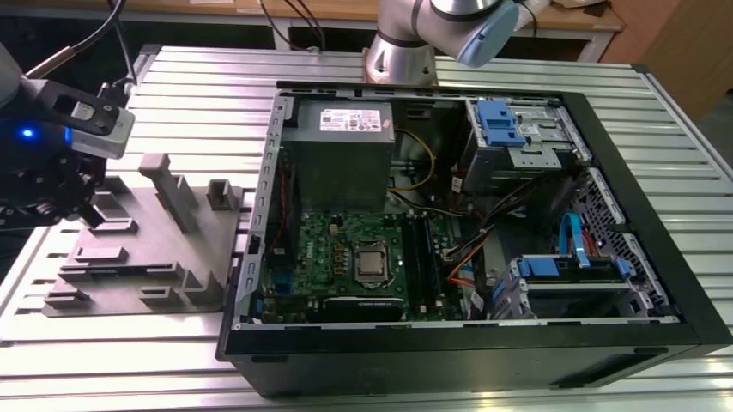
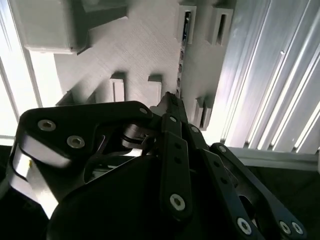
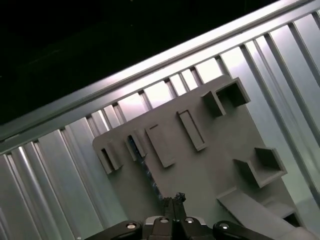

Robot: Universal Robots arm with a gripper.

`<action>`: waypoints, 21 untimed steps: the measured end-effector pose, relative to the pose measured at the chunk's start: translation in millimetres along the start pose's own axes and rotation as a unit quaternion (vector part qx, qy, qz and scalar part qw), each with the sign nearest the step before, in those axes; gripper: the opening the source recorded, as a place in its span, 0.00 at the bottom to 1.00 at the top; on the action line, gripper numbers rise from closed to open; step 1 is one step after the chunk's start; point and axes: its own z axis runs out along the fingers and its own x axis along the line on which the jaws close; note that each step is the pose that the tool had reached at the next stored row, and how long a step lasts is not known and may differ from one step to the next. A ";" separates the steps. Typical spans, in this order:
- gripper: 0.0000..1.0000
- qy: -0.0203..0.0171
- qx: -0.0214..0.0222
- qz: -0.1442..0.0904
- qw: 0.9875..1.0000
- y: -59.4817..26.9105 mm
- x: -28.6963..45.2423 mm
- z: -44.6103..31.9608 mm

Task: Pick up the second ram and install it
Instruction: 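Pick up the second ram and move it above second insertion slot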

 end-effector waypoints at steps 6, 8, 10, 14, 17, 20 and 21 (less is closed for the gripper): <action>0.07 0.002 -0.001 -0.055 0.998 -0.1 0.0 1.4; 0.07 0.003 -0.002 -0.073 0.997 -0.1 0.1 1.9; 0.07 0.004 -0.002 -0.091 0.996 -0.1 0.1 2.4; 0.07 0.006 -0.003 -0.127 0.992 -0.2 0.1 3.7; 0.07 0.007 -0.004 -0.154 0.988 -0.3 0.1 4.8; 0.07 0.007 -0.004 -0.158 0.987 -0.2 0.2 5.5; 0.07 0.007 -0.004 -0.158 0.987 -0.2 0.2 5.5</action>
